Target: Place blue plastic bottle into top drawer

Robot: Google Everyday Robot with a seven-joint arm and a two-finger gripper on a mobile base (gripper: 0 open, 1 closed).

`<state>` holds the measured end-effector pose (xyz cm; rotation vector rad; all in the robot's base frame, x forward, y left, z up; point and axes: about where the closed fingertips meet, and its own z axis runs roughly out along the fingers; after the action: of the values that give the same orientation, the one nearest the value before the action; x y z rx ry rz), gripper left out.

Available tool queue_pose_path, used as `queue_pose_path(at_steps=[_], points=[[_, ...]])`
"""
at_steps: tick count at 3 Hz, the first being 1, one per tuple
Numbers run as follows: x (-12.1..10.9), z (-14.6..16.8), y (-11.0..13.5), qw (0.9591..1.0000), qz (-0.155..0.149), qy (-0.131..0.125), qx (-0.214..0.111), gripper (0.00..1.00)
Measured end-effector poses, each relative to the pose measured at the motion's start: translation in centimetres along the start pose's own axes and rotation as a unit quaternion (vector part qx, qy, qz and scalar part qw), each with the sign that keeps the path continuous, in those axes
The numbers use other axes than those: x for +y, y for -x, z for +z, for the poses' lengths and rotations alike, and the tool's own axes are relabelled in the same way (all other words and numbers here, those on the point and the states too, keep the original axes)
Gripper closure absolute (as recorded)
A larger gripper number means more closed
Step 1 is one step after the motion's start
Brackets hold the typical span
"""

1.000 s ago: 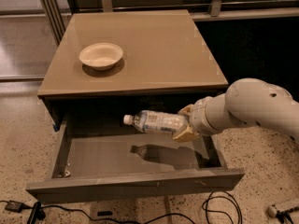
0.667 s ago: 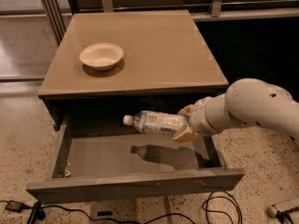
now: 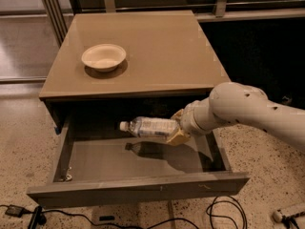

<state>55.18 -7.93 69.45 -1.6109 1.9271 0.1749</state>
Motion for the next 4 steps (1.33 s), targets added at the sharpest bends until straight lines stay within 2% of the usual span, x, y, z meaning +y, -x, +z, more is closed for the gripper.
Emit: queue_pose_path(at_steps=[1,3,4], points=[[0.0,3.0,-0.5,0.9997,0.005,0.023,0.001,1.0],[1.4,6.9,-3.4,0.9969,0.017,0.076,0.013,1.0],[1.6,7.4,-3.9,0.9963,0.019,0.083,0.014,0.92]])
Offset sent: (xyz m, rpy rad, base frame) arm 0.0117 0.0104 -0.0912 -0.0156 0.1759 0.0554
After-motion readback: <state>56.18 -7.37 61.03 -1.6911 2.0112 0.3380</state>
